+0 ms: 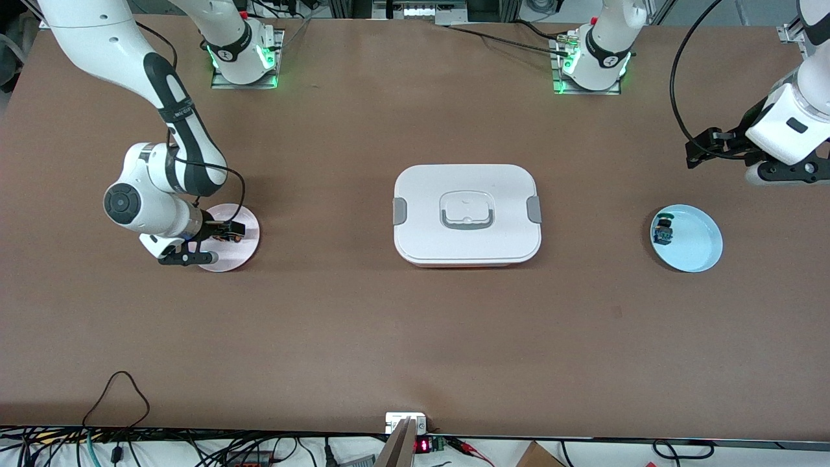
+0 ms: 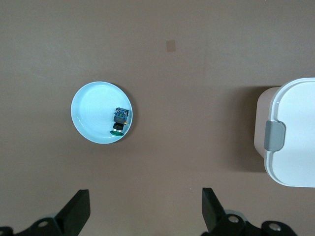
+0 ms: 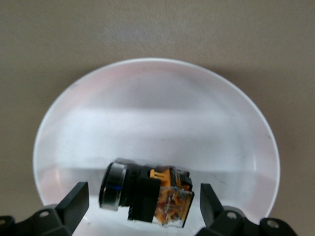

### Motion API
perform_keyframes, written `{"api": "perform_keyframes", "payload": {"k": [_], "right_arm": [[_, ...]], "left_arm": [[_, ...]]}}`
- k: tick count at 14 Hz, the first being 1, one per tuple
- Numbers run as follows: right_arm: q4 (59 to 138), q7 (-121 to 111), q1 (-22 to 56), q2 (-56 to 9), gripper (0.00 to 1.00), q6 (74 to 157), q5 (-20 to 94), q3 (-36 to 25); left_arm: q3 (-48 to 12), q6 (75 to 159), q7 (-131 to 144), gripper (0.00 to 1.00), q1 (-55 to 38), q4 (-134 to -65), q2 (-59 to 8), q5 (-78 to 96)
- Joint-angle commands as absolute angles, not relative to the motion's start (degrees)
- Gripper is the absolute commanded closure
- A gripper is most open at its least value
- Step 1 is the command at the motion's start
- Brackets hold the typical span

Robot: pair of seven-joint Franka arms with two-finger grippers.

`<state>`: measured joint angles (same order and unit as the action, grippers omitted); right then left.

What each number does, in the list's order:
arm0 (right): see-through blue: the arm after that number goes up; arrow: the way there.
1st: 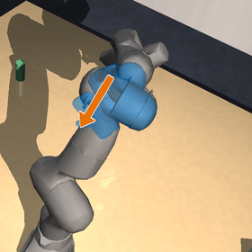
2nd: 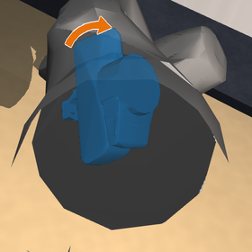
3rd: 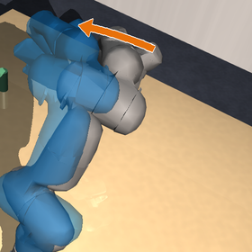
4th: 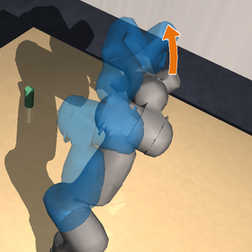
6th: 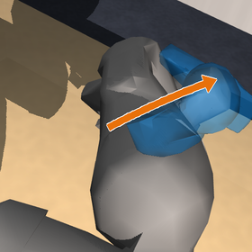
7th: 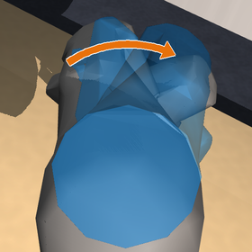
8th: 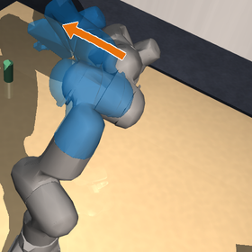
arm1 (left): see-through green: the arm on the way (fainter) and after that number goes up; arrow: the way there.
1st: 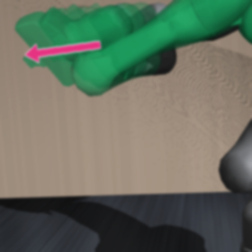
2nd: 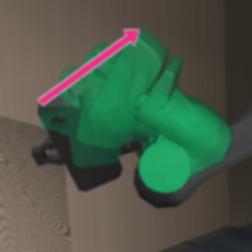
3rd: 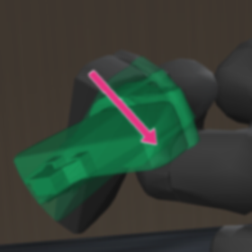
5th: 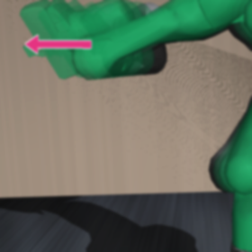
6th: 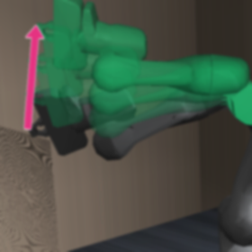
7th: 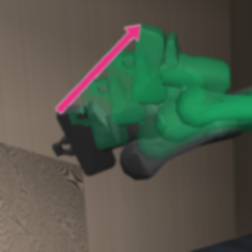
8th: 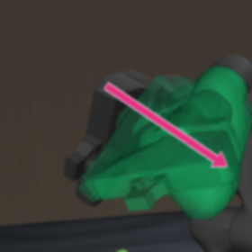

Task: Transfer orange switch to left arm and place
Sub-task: 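Close the right gripper on the orange switch and lift it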

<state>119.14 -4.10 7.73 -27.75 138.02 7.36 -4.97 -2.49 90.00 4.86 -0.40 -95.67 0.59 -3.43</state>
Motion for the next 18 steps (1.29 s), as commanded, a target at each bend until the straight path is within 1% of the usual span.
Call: {"api": "perform_keyframes", "payload": {"k": [1,2,3,4,5,6,8,12,14,16,18], "right_arm": [[120.76,-3.78,7.82,-27.51,0.00,140.01,8.26,-4.83],[120.76,-3.78,7.82,-27.51,0.02,139.92,8.35,-4.83],[120.67,-3.78,7.82,-27.51,0.42,139.49,8.35,-4.83],[120.67,-3.52,7.82,-27.16,0.73,138.96,8.61,-4.83],[120.06,-2.04,7.91,-26.64,0.97,137.21,8.61,-4.83],[118.84,-0.28,8.08,-25.67,1.00,134.76,8.44,-4.75],[114.89,1.14,9.05,-24.44,1.00,128.79,8.53,-3.78],[110.93,0.27,9.05,-21.63,1.00,123.85,8.26,-3.78],[107.51,-0.35,9.05,-19.09,1.00,118.77,8.09,-3.52],[103.29,-5.59,9.23,-16.80,1.00,114.54,8.43,-3.34],[100.47,-13.32,9.14,-14.95,1.00,113.30,8.44,-2.11]], "left_arm": [[-2.55,89.30,3.43,0.00,-0.26,-95.45,1.05,-2.81],[-2.55,89.30,3.34,0.00,-0.26,-95.45,1.05,-2.81],[-2.55,89.30,3.34,0.00,-0.26,-95.45,1.05,-2.81],[-2.55,89.30,3.34,0.00,-0.26,-95.54,1.05,-2.81],[-2.55,89.30,3.34,0.00,-0.26,-95.45,1.05,-2.81],[-2.55,89.30,3.34,0.00,-0.26,-95.45,0.97,-2.81],[-2.55,89.30,3.34,0.00,-0.26,-95.45,1.05,-2.73],[-2.55,89.30,3.43,0.00,-0.26,-95.54,0.97,-2.73],[-2.55,89.30,3.43,0.00,-0.26,-95.45,1.05,-2.72],[-2.46,89.30,3.78,0.00,-0.26,-95.45,0.97,-2.72],[-2.46,89.30,3.87,0.00,-0.26,-95.45,1.05,-2.72]]}}
